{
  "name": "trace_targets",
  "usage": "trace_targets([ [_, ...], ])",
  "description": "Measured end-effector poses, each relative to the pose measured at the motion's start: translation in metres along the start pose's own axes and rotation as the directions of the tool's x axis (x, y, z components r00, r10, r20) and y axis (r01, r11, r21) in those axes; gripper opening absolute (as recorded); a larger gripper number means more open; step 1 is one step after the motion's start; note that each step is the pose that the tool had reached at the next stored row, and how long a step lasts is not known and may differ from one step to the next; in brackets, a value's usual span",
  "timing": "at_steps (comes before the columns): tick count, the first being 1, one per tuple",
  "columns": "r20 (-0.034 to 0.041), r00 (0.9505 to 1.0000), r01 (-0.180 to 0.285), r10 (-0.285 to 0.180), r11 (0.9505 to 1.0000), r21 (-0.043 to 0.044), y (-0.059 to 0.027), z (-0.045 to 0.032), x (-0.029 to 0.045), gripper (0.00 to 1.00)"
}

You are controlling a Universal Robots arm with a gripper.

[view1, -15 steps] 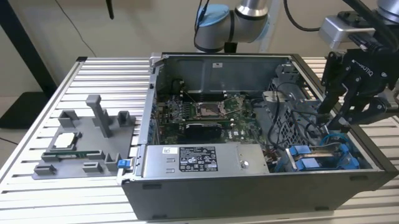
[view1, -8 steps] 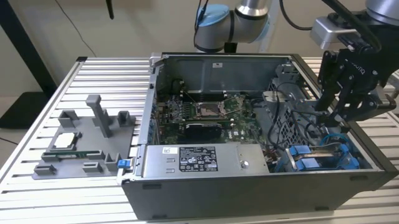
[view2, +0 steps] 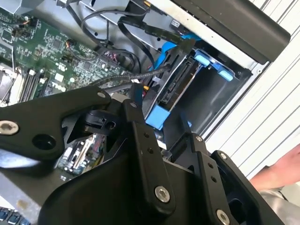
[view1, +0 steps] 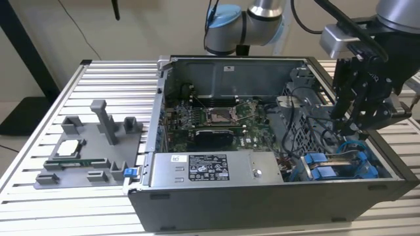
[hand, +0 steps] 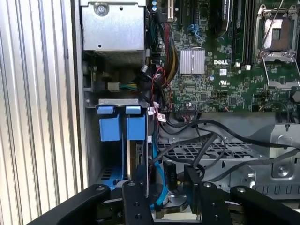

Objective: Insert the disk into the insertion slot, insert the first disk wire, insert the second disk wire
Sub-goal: 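Insert the first disk wire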

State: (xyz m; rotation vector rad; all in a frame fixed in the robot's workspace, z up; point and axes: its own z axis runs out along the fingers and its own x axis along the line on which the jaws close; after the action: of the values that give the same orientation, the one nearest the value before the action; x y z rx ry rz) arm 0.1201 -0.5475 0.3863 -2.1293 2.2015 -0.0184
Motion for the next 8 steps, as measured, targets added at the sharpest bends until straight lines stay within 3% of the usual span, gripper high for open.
trace_targets([
  [4, 0.001, 1.0, 0.001, -0.001, 0.9997, 0.0241, 0.0022, 0.0023, 0.0001, 1.0],
  [8, 0.0011, 1.0, 0.001, -0.002, 0.9995, 0.0318, 0.0052, 0.0038, 0.0003, 1.0],
])
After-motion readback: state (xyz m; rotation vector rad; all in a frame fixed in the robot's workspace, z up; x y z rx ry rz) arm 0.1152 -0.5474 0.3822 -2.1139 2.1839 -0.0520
